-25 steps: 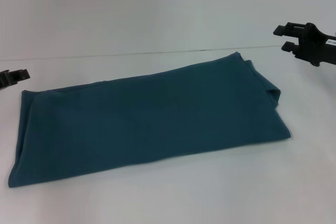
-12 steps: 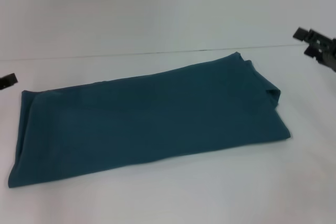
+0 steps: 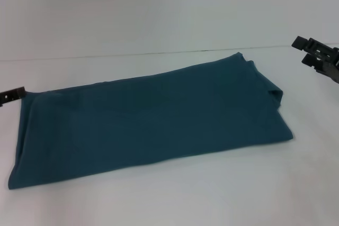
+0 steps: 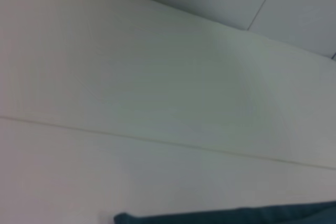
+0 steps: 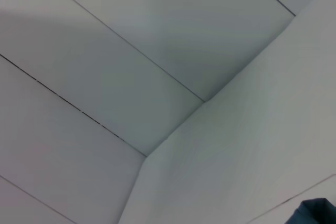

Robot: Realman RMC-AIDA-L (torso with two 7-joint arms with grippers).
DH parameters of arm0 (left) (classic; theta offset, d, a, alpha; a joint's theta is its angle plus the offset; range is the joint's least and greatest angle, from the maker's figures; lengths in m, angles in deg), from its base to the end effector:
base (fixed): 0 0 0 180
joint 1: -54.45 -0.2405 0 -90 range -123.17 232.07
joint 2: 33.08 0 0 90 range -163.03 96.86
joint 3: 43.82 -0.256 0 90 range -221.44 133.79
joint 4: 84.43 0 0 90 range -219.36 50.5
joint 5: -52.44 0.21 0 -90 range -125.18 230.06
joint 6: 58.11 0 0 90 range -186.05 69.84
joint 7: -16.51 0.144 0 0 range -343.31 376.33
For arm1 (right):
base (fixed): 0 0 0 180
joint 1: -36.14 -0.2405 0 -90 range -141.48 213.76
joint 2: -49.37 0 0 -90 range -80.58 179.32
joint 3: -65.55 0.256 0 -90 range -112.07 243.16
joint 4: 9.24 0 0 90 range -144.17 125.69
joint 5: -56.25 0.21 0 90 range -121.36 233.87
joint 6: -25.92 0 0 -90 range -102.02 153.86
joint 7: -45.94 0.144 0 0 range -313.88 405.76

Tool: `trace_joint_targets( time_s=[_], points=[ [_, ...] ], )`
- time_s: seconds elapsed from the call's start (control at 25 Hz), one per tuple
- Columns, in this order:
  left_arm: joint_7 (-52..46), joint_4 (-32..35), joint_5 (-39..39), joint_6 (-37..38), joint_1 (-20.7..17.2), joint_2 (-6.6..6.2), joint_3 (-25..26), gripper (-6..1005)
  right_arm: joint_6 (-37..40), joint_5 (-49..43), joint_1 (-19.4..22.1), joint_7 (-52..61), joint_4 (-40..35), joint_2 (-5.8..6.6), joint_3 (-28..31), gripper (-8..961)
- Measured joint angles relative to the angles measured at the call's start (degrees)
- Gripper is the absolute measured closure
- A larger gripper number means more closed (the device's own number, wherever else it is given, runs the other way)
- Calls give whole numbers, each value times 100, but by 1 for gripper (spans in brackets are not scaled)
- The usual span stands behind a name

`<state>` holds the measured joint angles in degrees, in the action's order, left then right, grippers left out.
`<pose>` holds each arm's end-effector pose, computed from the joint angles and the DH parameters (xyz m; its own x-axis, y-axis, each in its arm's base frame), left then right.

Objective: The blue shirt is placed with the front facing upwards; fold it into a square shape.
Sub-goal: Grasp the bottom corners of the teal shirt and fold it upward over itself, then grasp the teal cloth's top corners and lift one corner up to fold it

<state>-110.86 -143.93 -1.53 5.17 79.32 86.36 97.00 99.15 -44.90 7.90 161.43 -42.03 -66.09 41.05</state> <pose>-0.3166 0.3737 0.0908 0.4094 0.6302 0.6597 0.9059 -0.1947 -0.3762 0.3207 0.3656 0.0762 0.0007 -0.5191 -0.8547 -0.9602 -0.2390 0.1444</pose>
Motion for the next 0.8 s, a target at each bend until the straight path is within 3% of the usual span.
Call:
trace_joint_targets(
  time_s=[0.52,0.8],
  points=[
    [-587,-63,802,561,-92,-145,-2,209,266,-23,74,3,7,-30,-234,35],
    [-584,-247,1620,385,22,136,-22,207,271,-23,57,17,13,-15,-369,36]
  ],
)
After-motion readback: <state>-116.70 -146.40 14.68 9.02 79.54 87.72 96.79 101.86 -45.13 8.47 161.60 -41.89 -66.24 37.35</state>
